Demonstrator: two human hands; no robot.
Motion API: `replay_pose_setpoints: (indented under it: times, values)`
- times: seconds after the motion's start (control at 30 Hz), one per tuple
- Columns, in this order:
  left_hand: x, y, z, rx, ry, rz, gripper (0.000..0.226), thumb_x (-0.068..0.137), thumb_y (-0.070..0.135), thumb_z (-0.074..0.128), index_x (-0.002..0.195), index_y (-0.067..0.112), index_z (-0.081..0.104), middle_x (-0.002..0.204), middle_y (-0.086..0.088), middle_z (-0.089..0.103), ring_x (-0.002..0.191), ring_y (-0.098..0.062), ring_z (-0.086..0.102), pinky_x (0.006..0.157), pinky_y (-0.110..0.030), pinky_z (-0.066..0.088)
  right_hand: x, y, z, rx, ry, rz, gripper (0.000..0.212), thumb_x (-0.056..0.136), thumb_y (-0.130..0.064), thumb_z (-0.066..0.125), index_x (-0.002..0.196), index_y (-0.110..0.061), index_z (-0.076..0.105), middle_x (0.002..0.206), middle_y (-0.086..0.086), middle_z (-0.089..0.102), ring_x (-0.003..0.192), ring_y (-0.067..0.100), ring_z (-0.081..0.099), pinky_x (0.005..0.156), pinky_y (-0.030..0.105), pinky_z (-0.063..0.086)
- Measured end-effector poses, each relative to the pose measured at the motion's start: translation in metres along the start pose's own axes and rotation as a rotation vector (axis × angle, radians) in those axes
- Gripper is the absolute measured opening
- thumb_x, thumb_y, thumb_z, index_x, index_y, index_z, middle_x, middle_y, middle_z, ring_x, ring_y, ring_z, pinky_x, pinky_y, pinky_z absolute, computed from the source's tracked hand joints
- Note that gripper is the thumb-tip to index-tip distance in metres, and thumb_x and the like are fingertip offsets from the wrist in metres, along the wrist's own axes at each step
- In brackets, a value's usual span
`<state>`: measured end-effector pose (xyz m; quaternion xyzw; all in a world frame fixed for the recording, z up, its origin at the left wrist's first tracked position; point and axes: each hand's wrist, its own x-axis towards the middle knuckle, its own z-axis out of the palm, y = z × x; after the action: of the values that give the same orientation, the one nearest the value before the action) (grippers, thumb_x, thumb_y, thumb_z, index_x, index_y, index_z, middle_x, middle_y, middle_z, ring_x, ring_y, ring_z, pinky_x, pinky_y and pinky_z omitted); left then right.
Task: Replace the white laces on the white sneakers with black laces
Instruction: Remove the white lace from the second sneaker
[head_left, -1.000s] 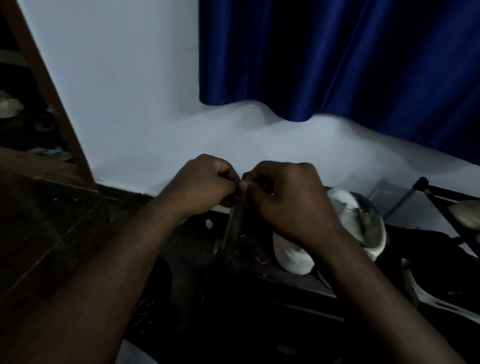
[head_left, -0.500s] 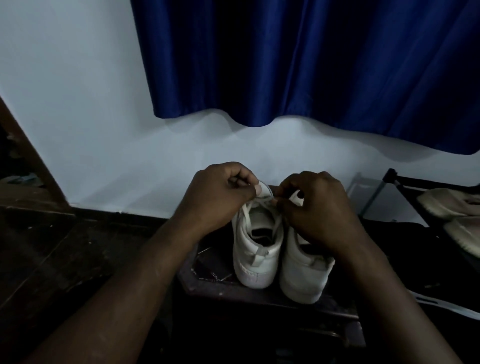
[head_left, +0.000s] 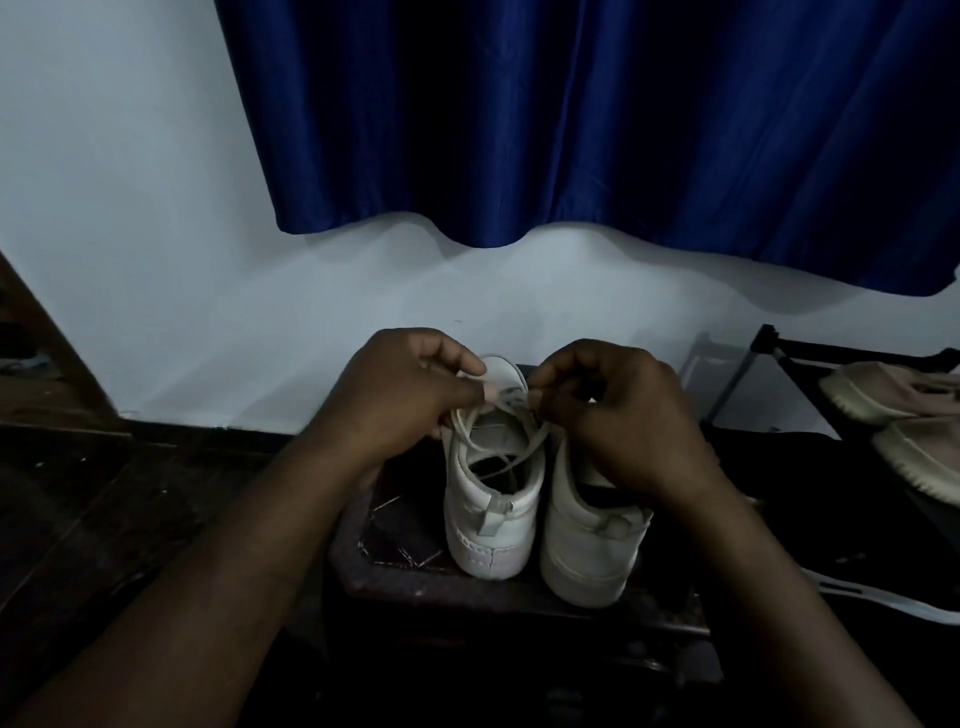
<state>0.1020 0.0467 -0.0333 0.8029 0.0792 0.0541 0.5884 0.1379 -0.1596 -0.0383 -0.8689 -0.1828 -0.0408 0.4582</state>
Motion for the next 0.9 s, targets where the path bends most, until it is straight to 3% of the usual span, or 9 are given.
replay_pose_setpoints:
  times: [0.1, 0.2, 0.33, 0.47, 0.57, 0.63, 0.77, 0.83, 0.9]
  values:
    - [-0.003, 0.011, -0.002, -0.346, -0.006, -0.028, 0.009, 0.08, 0.01, 0.079, 0.089, 0.012, 0.077, 0.08, -0.01, 0.073, 0.068, -0.017, 0.061, 0.056, -0.023, 0.046, 0.001, -0.003, -0.001, 0.407, 0.03, 0.02, 0.017, 0.089, 0.004, 0.067, 0.087, -0.011, 0.076, 0.078, 0.008, 0.077, 0.077, 0.025, 0.073, 0.072, 0.034, 0.055]
    - [-0.004, 0.019, -0.01, -0.693, 0.077, 0.064, 0.014, 0.073, 0.015, 0.073, 0.087, 0.015, 0.074, 0.075, 0.0, 0.067, 0.063, -0.013, 0.06, 0.056, -0.021, 0.046, 0.001, -0.009, -0.004, 0.716, 0.125, -0.049, 0.021, 0.091, 0.009, 0.058, 0.087, -0.006, 0.074, 0.076, 0.011, 0.072, 0.071, 0.024, 0.066, 0.071, 0.031, 0.054]
    - [0.001, 0.019, -0.03, -1.034, 0.179, 0.131, 0.012, 0.091, 0.012, 0.065, 0.098, 0.021, 0.07, 0.092, 0.004, 0.072, 0.062, -0.006, 0.055, 0.055, -0.016, 0.04, 0.003, -0.014, -0.011, 1.029, 0.247, -0.135, 0.014, 0.097, -0.003, 0.06, 0.097, -0.01, 0.073, 0.085, 0.006, 0.07, 0.068, 0.016, 0.06, 0.066, 0.027, 0.05]
    - [0.012, -0.001, -0.034, -0.584, 0.369, 0.142, 0.021, 0.094, 0.013, 0.07, 0.11, 0.025, 0.075, 0.109, 0.004, 0.078, 0.056, -0.007, 0.05, 0.051, -0.018, 0.04, 0.004, -0.015, -0.02, 1.067, 0.365, -0.171, 0.018, 0.101, -0.008, 0.058, 0.111, -0.018, 0.07, 0.103, 0.002, 0.072, 0.055, 0.007, 0.04, 0.065, 0.026, 0.04]
    - [0.023, -0.024, -0.035, -0.204, 0.476, 0.133, 0.035, 0.094, 0.012, 0.07, 0.122, 0.033, 0.072, 0.115, 0.014, 0.074, 0.078, -0.009, 0.064, 0.064, -0.023, 0.052, 0.002, -0.016, -0.029, 1.053, 0.445, -0.209, 0.021, 0.103, -0.011, 0.056, 0.117, -0.021, 0.068, 0.114, 0.001, 0.074, 0.054, 0.008, 0.034, 0.064, 0.026, 0.044]
    - [0.024, -0.031, -0.032, 0.001, 0.391, 0.104, 0.035, 0.092, 0.011, 0.071, 0.117, 0.035, 0.073, 0.109, 0.018, 0.074, 0.089, -0.011, 0.068, 0.075, -0.026, 0.056, 0.003, -0.012, -0.032, 0.97, 0.482, -0.223, 0.021, 0.104, -0.012, 0.056, 0.12, -0.019, 0.067, 0.117, 0.002, 0.074, 0.054, 0.009, 0.036, 0.062, 0.026, 0.045]
    - [0.019, -0.029, -0.014, 0.37, 0.086, 0.061, 0.018, 0.084, 0.015, 0.072, 0.081, 0.03, 0.081, 0.077, 0.015, 0.076, 0.073, -0.002, 0.07, 0.064, -0.022, 0.051, 0.006, -0.007, -0.016, 0.778, 0.392, -0.212, 0.021, 0.105, -0.009, 0.055, 0.121, -0.011, 0.069, 0.116, 0.007, 0.076, 0.06, 0.009, 0.048, 0.059, 0.025, 0.048]
    - [0.018, -0.026, -0.012, 0.59, 0.017, 0.041, 0.019, 0.082, 0.017, 0.068, 0.079, 0.032, 0.079, 0.079, 0.011, 0.076, 0.076, -0.006, 0.071, 0.071, -0.025, 0.055, 0.004, -0.008, -0.006, 0.709, 0.314, -0.237, 0.022, 0.104, -0.006, 0.056, 0.12, -0.01, 0.071, 0.115, 0.009, 0.077, 0.064, 0.013, 0.055, 0.062, 0.029, 0.051]
    - [0.018, -0.027, -0.013, 0.647, -0.12, -0.019, 0.02, 0.087, 0.013, 0.062, 0.086, 0.027, 0.077, 0.082, 0.001, 0.077, 0.068, -0.013, 0.074, 0.067, -0.029, 0.059, 0.001, -0.01, 0.001, 0.658, 0.261, -0.261, 0.022, 0.103, -0.002, 0.058, 0.118, -0.009, 0.072, 0.114, 0.008, 0.077, 0.071, 0.018, 0.063, 0.066, 0.03, 0.054]
